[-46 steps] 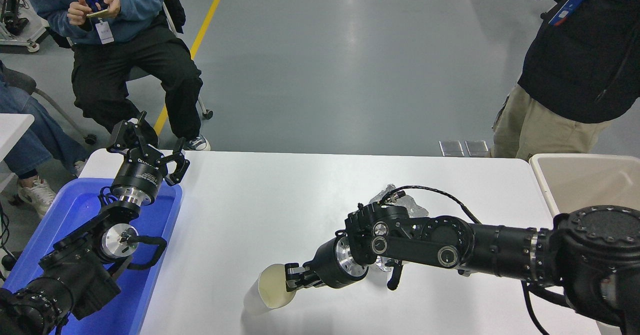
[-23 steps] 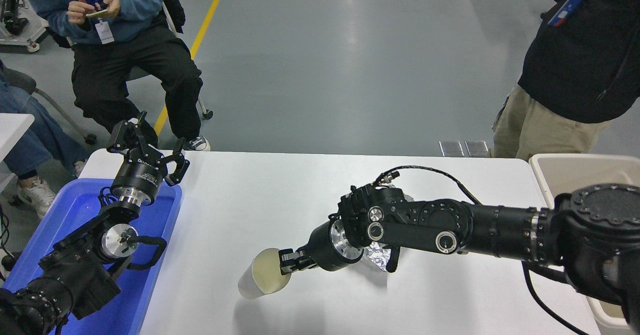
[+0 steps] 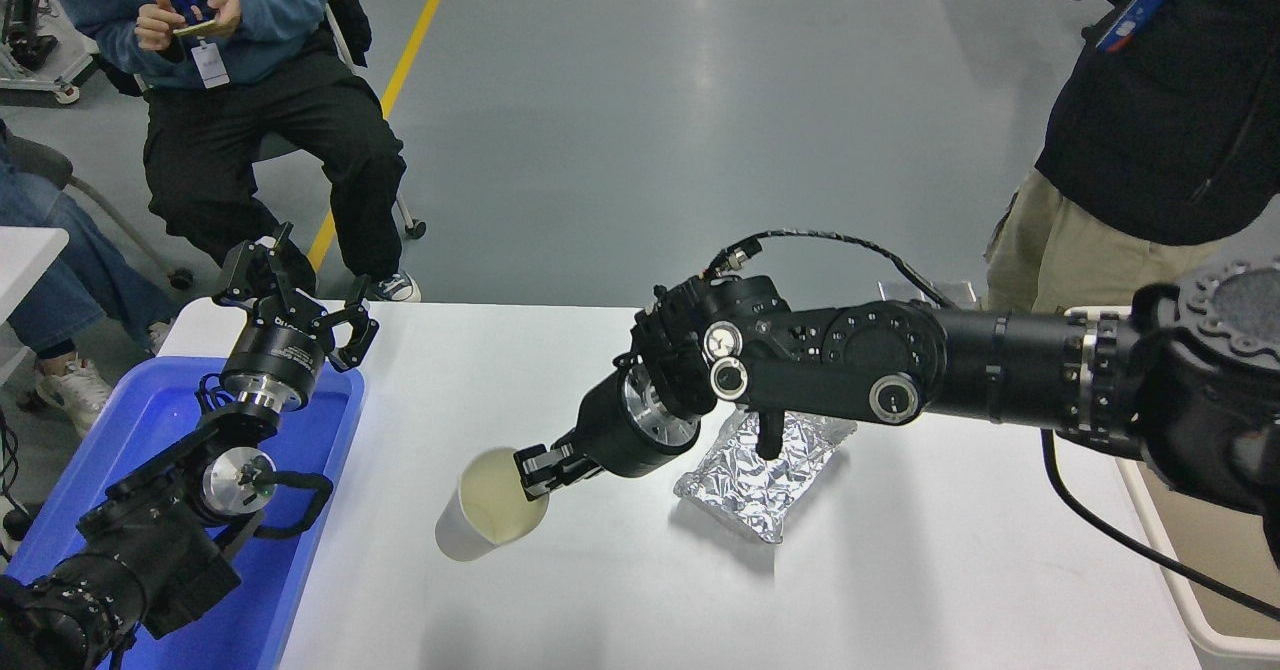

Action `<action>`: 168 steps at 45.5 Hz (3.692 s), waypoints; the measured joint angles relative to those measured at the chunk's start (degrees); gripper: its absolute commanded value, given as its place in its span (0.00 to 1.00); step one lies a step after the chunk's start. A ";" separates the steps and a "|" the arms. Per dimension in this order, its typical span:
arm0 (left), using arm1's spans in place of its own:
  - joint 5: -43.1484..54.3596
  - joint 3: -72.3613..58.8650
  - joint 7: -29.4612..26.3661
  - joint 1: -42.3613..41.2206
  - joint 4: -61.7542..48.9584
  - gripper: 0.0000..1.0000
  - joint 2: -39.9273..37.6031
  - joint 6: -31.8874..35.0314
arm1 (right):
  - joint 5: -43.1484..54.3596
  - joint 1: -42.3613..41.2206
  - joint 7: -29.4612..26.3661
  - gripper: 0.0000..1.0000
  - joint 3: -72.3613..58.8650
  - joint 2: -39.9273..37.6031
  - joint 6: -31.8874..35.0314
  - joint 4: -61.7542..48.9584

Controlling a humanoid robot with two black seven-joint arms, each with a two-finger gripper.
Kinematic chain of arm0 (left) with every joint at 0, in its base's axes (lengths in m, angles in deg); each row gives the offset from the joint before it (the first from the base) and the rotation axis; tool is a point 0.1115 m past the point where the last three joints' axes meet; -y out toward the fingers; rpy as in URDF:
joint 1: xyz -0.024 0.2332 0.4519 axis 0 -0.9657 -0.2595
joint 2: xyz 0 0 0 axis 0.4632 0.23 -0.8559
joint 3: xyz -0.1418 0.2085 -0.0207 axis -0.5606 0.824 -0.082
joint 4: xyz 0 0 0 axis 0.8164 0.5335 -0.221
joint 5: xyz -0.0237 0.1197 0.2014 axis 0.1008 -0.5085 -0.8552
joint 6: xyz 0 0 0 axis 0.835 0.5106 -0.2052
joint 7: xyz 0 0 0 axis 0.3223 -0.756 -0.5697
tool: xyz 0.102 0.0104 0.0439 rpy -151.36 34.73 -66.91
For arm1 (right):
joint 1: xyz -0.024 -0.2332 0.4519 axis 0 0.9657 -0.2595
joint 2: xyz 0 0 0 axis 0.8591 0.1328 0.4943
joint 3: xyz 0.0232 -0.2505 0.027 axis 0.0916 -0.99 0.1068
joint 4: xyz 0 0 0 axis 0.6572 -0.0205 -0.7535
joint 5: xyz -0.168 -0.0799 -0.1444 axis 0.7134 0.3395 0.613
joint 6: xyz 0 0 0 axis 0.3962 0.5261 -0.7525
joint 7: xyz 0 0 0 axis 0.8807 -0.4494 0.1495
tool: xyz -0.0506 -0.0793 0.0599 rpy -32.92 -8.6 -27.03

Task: Dispose of the paper cup in the dustbin

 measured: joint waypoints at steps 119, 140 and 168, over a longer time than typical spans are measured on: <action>0.00 0.00 -0.01 -0.02 0.01 1.00 0.01 0.00 | 0.54 13.55 12.52 0.00 1.39 -55.07 0.45 -27.56; 0.00 0.00 -0.03 -0.02 0.01 1.00 0.01 -0.01 | -15.08 26.70 13.26 0.00 1.48 -48.56 -1.57 -50.20; 0.00 0.00 -0.04 -0.03 0.01 1.00 0.01 -0.01 | -31.54 43.50 12.24 0.00 3.25 -36.06 -14.80 -65.19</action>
